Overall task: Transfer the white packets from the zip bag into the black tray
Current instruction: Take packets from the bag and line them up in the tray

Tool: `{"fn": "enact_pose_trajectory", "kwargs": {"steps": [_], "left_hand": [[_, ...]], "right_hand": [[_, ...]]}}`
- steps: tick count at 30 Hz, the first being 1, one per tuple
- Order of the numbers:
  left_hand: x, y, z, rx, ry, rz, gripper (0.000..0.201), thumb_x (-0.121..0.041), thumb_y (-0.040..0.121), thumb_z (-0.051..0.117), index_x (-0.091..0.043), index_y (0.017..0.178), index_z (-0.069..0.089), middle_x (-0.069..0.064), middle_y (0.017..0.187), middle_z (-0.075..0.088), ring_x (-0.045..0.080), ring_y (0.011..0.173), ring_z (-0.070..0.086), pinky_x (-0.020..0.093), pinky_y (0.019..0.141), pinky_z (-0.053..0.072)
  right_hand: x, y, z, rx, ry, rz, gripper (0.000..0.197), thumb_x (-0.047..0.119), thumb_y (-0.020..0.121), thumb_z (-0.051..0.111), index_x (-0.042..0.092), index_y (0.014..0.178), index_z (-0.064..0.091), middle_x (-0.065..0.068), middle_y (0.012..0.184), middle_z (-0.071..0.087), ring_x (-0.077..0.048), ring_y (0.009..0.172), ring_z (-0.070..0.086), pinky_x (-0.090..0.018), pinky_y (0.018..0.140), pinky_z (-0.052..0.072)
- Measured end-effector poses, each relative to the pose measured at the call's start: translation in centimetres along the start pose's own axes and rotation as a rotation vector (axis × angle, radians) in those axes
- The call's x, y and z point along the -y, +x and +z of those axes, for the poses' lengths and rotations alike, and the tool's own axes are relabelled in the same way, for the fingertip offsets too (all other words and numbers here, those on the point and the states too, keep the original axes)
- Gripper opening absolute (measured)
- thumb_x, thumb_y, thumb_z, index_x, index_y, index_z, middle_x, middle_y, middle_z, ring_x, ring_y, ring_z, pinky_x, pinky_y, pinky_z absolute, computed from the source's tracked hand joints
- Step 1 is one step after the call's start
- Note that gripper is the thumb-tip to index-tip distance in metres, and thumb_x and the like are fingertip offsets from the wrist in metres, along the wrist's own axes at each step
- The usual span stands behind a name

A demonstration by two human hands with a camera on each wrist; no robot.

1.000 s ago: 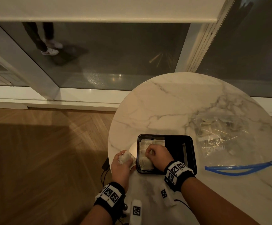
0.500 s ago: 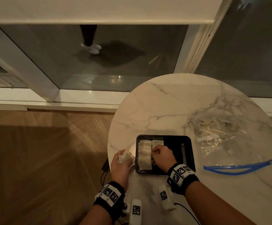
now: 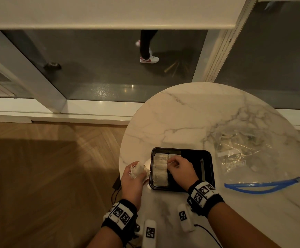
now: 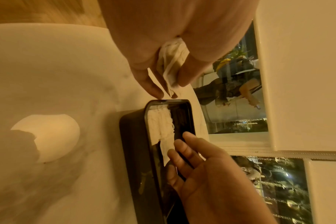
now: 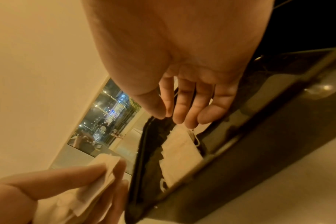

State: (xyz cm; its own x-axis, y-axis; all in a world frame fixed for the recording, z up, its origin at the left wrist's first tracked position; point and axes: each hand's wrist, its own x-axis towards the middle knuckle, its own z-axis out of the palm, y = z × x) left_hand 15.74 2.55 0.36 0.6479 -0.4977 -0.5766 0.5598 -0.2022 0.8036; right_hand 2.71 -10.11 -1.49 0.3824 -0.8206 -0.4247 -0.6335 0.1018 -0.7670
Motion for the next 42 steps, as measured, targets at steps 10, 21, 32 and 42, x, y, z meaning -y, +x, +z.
{"fn": "enact_pose_trajectory", "kwargs": {"steps": [10,21,32,42], "left_hand": [[-0.9,-0.7,1.5,0.169,0.073,0.031,0.038,0.011,0.084,0.069,-0.014,0.112,0.063,0.017,0.105,0.07,0.024,0.089,0.07,0.038,0.075,0.061],[-0.6,-0.4,1.4,0.107,0.038,-0.055,0.018,-0.005,0.096,0.061,-0.015,0.11,0.064,0.012,0.105,0.067,0.022,0.091,0.067,0.037,0.073,0.06],[0.2,-0.1,1.0,0.046,0.041,-0.096,0.017,-0.004,0.098,0.058,-0.015,0.11,0.063,0.015,0.109,0.063,0.024,0.09,0.065,0.027,0.061,0.058],[0.2,-0.1,1.1,0.045,0.054,-0.079,0.018,-0.004,0.097,0.058,-0.013,0.113,0.062,0.015,0.11,0.064,0.023,0.089,0.066,0.028,0.061,0.058]], "right_hand": [[2.5,-2.5,-0.1,0.285,0.265,-0.091,0.013,0.017,0.087,0.074,0.006,0.093,0.073,-0.004,0.078,0.073,-0.008,0.067,0.067,-0.019,0.059,0.053],[0.3,-2.3,-1.5,-0.051,0.593,0.252,0.006,-0.003,0.087,0.066,-0.001,0.083,0.062,-0.012,0.071,0.068,-0.017,0.062,0.067,-0.026,0.056,0.058],[-2.5,-0.1,-2.1,-0.229,0.58,0.377,0.016,-0.006,0.089,0.06,0.007,0.099,0.063,-0.011,0.09,0.068,-0.017,0.075,0.066,-0.024,0.063,0.054],[-2.8,0.9,-1.0,-0.229,0.258,0.445,0.012,0.008,0.075,0.074,0.015,0.083,0.068,-0.002,0.058,0.071,-0.016,0.057,0.07,-0.029,0.062,0.059]]}}
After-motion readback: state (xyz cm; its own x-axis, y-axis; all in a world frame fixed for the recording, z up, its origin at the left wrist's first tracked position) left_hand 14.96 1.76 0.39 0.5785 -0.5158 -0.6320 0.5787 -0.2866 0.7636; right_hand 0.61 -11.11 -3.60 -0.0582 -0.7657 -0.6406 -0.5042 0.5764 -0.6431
